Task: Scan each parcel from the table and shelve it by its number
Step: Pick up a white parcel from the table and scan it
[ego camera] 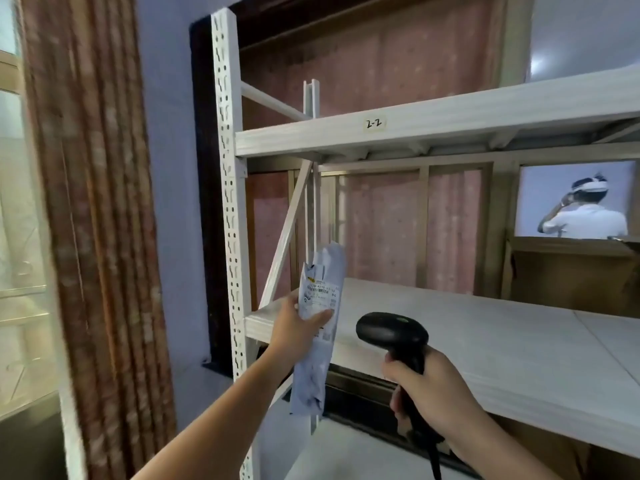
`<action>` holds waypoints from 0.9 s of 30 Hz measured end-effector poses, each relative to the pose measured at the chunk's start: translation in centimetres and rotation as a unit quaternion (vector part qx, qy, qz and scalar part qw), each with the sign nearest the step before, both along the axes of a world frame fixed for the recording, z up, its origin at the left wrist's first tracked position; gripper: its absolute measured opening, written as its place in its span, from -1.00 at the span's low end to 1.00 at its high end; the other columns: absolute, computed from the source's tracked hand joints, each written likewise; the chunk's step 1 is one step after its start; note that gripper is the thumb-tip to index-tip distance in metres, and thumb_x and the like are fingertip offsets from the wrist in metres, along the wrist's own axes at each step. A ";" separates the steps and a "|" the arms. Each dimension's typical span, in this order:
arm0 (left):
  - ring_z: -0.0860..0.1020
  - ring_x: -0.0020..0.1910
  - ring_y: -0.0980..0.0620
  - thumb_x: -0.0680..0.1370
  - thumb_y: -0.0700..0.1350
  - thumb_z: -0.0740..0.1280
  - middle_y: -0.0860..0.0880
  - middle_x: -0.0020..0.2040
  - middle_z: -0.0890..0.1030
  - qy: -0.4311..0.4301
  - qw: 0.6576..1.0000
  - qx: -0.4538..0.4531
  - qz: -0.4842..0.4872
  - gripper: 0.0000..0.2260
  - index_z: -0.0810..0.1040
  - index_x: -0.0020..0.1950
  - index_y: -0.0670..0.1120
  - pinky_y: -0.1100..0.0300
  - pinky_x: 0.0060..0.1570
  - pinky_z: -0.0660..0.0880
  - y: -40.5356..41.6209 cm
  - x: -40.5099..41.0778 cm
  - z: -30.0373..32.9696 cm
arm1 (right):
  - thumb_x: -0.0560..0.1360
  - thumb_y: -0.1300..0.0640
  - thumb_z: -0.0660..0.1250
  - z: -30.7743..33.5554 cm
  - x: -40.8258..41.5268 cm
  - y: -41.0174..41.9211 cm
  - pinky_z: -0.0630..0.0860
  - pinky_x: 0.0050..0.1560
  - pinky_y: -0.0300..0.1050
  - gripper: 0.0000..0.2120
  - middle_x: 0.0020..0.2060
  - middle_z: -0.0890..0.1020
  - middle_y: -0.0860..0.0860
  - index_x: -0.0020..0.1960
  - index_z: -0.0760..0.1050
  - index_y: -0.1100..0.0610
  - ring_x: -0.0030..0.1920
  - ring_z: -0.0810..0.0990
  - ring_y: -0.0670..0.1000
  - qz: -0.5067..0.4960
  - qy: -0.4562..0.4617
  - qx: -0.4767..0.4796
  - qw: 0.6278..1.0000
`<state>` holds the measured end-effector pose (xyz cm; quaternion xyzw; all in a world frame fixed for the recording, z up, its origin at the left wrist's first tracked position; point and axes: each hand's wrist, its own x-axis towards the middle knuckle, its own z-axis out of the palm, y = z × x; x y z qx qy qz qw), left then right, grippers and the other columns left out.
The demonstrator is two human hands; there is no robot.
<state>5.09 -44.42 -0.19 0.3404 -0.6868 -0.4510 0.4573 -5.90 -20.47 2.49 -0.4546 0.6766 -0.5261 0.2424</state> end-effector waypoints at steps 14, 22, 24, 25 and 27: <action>0.70 -0.03 -0.07 0.46 0.00 0.63 -0.07 0.08 0.73 -0.101 0.993 0.043 -0.032 -0.56 0.61 0.26 -0.10 0.15 -0.25 0.58 -18.5 -7.2 1.5 | 0.55 0.17 0.34 2.6 -2.2 -8.8 0.57 -0.24 -0.02 -0.88 -0.43 0.62 0.21 0.02 0.52 0.22 -0.40 0.59 0.13 -0.071 0.006 0.022 0.997; 0.64 -0.12 -0.02 0.48 -0.16 0.61 -0.08 -0.03 0.69 -0.159 0.986 0.001 -0.041 -0.76 0.66 0.07 -0.15 0.28 -0.28 0.50 -24.1 -10.3 1.4 | 0.56 0.17 0.34 1.9 -4.5 -11.4 0.58 -0.24 -0.05 -0.87 -0.42 0.62 0.22 0.09 0.50 0.17 -0.38 0.61 0.15 -0.083 0.002 0.055 0.995; 0.66 -0.08 -0.07 0.48 -0.11 0.61 -0.12 0.01 0.73 -0.185 0.981 -0.007 -0.056 -0.71 0.68 0.12 -0.20 0.20 -0.17 0.55 -25.3 -10.9 0.9 | 0.56 0.17 0.34 1.8 -4.7 -11.9 0.58 -0.23 -0.04 -0.87 -0.41 0.62 0.22 0.10 0.50 0.16 -0.38 0.61 0.14 -0.089 -0.003 0.059 0.994; 0.67 -0.07 -0.09 0.48 -0.08 0.61 -0.13 0.01 0.73 -0.194 0.979 -0.012 -0.057 -0.69 0.69 0.13 -0.20 0.16 -0.12 0.56 -25.7 -11.1 0.9 | 0.56 0.17 0.34 1.8 -4.8 -12.2 0.59 -0.22 -0.04 -0.87 -0.41 0.62 0.21 0.10 0.50 0.16 -0.38 0.61 0.14 -0.094 -0.007 0.062 0.994; 0.66 -0.13 -0.05 0.49 -0.04 0.60 -0.10 -0.04 0.72 -0.209 0.975 -0.033 -0.062 -0.70 0.70 0.11 -0.18 0.17 -0.18 0.55 -26.4 -11.7 1.0 | 0.56 0.17 0.34 1.8 -4.7 -12.5 0.60 -0.20 -0.01 -0.87 -0.41 0.62 0.21 0.09 0.51 0.16 -0.37 0.62 0.15 -0.107 -0.008 0.066 0.992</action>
